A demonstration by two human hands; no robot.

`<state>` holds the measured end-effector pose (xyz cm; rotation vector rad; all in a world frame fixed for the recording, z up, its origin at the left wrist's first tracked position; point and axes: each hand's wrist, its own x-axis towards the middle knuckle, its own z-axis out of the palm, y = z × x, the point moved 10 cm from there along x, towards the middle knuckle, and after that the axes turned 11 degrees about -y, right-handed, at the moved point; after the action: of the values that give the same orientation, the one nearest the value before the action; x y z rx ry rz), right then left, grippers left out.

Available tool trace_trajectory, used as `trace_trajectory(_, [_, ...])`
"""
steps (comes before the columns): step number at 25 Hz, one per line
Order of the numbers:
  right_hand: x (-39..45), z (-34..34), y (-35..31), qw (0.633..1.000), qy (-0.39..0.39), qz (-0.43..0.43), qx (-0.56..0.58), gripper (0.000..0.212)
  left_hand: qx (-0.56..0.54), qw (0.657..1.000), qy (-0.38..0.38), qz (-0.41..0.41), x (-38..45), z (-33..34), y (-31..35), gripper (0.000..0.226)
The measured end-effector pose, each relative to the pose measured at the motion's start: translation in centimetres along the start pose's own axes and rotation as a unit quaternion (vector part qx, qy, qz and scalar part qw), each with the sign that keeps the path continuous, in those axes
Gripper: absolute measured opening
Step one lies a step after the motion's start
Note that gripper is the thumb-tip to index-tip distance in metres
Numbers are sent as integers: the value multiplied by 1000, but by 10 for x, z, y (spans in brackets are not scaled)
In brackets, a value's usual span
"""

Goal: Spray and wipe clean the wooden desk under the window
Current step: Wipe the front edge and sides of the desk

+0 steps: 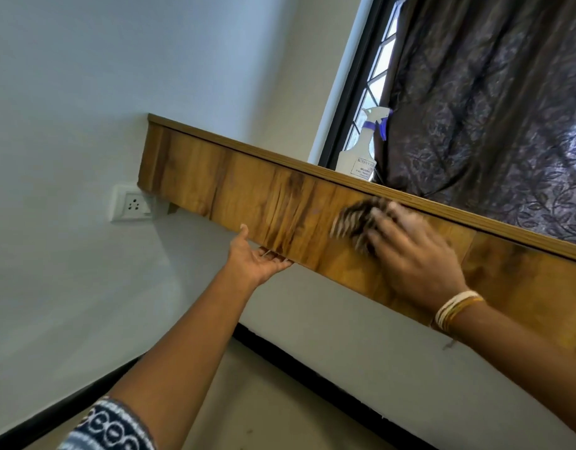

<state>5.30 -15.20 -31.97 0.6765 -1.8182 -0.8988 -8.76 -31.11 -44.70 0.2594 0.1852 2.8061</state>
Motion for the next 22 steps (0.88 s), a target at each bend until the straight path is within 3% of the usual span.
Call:
trace_trajectory(3, [-20, 27, -64, 980, -90, -176, 9, 45, 60, 997, 36, 36, 3, 1, 29, 64])
trace_trajectory(5, [-11, 28, -63, 973, -100, -210, -5, 46, 105, 990, 66, 67, 5, 0, 52, 51])
trace_trajectory(7, [22, 18, -37, 985, -71, -158, -13, 53, 129, 985, 83, 79, 10, -3, 70, 46])
trace_trajectory(10, [76, 1, 15, 999, -30, 3, -24, 56, 146, 984, 75, 74, 18, -13, 78, 47])
trace_trajectory(12, [86, 2, 0, 999, -5, 41, -20, 53, 166, 982, 42, 79, 25, -23, 81, 49])
trace_trajectory(14, [85, 24, -53, 999, -27, -18, 8, 54, 188, 977, 11, 101, 29, -30, 89, 49])
trace_trajectory(16, [75, 47, -116, 987, -72, -144, 23, 52, 209, 971, -6, 115, 32, -32, 93, 48])
trace_trajectory(18, [79, 59, -137, 971, -103, -214, 19, 46, 216, 968, -19, 123, 33, -29, 94, 46])
trace_trajectory(20, [113, 48, -120, 979, -79, -183, 33, 46, 222, 967, -16, 120, 33, -32, 96, 45])
trace_trajectory(22, [157, 36, -82, 994, -54, -90, 30, 47, 220, 970, -13, 107, 32, -35, 97, 46])
